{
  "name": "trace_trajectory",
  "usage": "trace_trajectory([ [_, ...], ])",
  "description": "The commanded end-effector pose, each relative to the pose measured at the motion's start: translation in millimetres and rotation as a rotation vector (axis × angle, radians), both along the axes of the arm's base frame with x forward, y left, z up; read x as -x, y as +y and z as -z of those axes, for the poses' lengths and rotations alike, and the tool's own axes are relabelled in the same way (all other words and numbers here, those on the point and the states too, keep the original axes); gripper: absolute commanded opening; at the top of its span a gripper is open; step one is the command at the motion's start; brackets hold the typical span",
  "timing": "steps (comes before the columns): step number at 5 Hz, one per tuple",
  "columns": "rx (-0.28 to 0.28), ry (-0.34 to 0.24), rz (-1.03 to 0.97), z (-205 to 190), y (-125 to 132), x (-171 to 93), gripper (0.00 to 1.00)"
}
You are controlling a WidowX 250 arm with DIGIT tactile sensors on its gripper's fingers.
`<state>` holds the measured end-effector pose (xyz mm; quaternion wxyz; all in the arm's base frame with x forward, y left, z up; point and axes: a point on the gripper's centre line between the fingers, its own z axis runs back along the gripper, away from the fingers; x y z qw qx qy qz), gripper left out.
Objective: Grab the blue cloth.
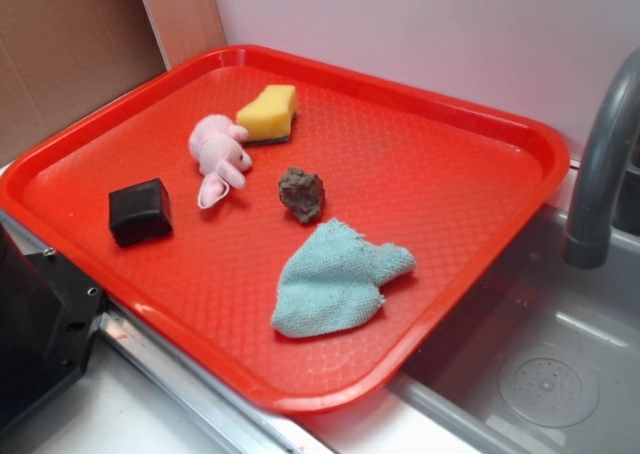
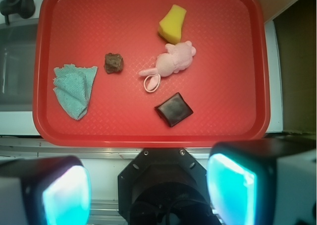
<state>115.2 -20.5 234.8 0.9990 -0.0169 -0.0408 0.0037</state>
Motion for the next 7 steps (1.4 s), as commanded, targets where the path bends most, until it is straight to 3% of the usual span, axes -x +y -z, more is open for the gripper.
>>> trace_trajectory([
  [1,0.000,0.000,0.000,0.0,0.0,0.0,1.00],
  [2,0.037,-0.009,0.112,3.5,-23.3,-15.6,1.00],
  [3,0.040,-0.052,0.095,13.5,-45.6,-32.6,1.00],
  [4,0.066,-0.047,0.170,30.2,-71.5,-50.5,1.00],
  [5,0.103,-0.083,0.227,57.5,-104.7,-66.7,1.00],
  [6,-0.001,-0.091,0.212,93.6,-121.9,-82.0,1.00],
  [7,0.027,-0.071,0.305,131.3,-137.6,-93.8,1.00],
])
